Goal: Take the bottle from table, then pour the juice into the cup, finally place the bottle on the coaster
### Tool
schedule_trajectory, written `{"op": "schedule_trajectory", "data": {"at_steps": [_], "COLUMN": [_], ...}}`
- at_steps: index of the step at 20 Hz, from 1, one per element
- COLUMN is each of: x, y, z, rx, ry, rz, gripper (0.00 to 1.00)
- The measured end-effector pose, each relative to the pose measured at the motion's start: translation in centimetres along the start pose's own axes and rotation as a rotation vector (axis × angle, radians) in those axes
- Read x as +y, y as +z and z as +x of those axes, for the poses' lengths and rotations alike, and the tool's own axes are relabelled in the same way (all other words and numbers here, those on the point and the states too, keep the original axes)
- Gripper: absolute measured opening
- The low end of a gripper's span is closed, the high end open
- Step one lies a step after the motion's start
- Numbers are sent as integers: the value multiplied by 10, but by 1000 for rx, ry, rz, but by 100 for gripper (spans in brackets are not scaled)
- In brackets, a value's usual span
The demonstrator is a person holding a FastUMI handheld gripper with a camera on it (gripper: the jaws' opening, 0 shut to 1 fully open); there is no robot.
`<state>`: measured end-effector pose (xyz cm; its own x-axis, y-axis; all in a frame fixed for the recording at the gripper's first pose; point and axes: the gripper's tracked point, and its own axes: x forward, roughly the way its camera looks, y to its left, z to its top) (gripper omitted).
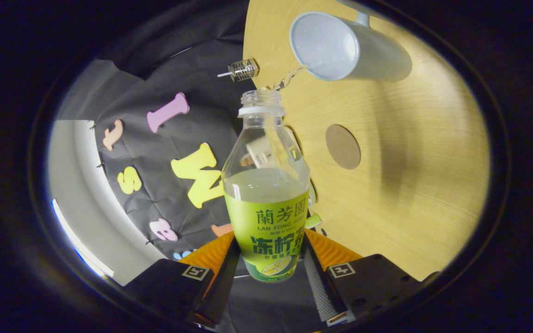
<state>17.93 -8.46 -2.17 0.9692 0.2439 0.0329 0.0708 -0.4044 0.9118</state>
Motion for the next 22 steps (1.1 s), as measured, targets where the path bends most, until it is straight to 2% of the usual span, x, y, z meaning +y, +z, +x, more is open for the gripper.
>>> {"op": "schedule_trajectory", "data": {"at_steps": [17, 22], "x": [24, 35], "y": [-3, 1], "z": [-2, -5], "rx": [8, 7], "ry": [64, 99], "rz": [88, 151], "gripper": [78, 78]}}
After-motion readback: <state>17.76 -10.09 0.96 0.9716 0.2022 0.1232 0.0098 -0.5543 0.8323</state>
